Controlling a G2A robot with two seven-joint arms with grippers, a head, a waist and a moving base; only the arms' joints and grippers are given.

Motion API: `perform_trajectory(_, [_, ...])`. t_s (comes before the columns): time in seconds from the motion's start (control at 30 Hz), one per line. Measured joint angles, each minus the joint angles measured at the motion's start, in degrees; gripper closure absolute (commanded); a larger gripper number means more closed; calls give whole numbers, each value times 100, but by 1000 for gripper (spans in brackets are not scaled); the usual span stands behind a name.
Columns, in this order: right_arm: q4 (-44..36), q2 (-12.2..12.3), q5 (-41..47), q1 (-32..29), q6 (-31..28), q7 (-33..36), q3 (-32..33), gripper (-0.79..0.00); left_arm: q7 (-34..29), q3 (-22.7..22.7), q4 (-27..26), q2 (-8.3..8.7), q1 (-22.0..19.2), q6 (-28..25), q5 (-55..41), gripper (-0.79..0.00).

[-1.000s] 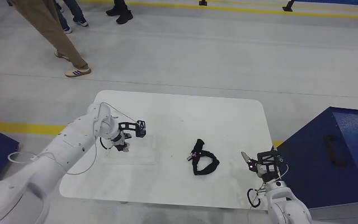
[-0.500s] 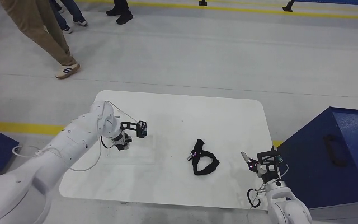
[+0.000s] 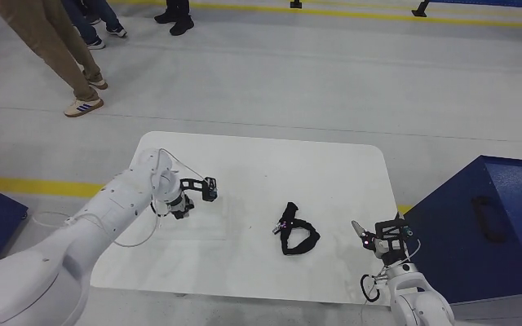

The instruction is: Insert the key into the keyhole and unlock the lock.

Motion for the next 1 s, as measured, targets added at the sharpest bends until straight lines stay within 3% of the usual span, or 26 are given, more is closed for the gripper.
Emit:
perform_trajectory(0.3, [0,0,0,0,0,0,0,-785,65,0,408,-223,-16,-1,136,0])
perform_trajectory(0.47, [0,0,0,0,0,0,0,-785,192,-24,472,-207,-181,-1,189,0])
perform_trajectory(0.67, [0,0,0,0,0,0,0,-785,419,-52,201,-7,-272,-1,-13,0])
perform_trajectory(1.0, [0,0,0,0,0,0,0,-785,763,1,-256,615,-227,-1,-1139,0])
